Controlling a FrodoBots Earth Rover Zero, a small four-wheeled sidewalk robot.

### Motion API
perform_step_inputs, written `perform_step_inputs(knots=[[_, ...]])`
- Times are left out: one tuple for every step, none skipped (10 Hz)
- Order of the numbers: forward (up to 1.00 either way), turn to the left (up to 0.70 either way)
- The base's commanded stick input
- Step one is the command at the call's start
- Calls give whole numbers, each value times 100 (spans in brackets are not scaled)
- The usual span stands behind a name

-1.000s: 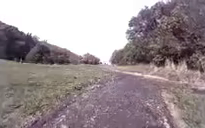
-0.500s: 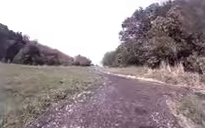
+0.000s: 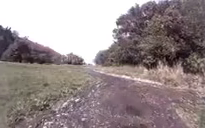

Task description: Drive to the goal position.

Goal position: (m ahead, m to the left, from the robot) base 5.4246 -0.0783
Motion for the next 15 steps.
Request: perform_step_inputs(knots=[[100,0],[100,0],[100,0],[100,0],[100,0],[100,0],[100,0],[100,0],[100,0],[100,0],[100,0],[100,0],[100,0],[100,0],[100,0]])
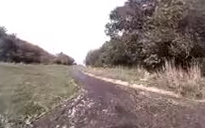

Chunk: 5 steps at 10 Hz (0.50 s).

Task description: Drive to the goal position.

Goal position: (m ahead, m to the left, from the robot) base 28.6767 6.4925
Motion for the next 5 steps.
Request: perform_step_inputs(knots=[[100,0],[100,0],[100,0],[100,0],[100,0]])
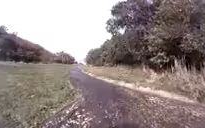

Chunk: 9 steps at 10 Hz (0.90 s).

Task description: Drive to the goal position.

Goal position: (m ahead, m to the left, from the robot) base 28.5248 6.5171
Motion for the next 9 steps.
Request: perform_step_inputs(knots=[[100,0],[100,0],[100,0],[100,1],[100,3],[100,5],[100,11],[100,15],[100,20]])
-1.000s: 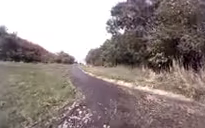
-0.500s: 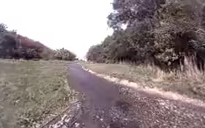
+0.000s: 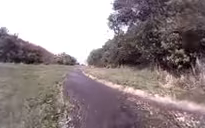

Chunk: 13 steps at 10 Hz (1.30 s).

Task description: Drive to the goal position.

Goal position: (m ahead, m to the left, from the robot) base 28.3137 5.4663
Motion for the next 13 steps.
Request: perform_step_inputs(knots=[[100,26],[100,33],[100,38],[100,38],[100,38],[100,36],[100,0],[100,0],[100,0],[100,0],[100,0],[100,0],[100,0]])
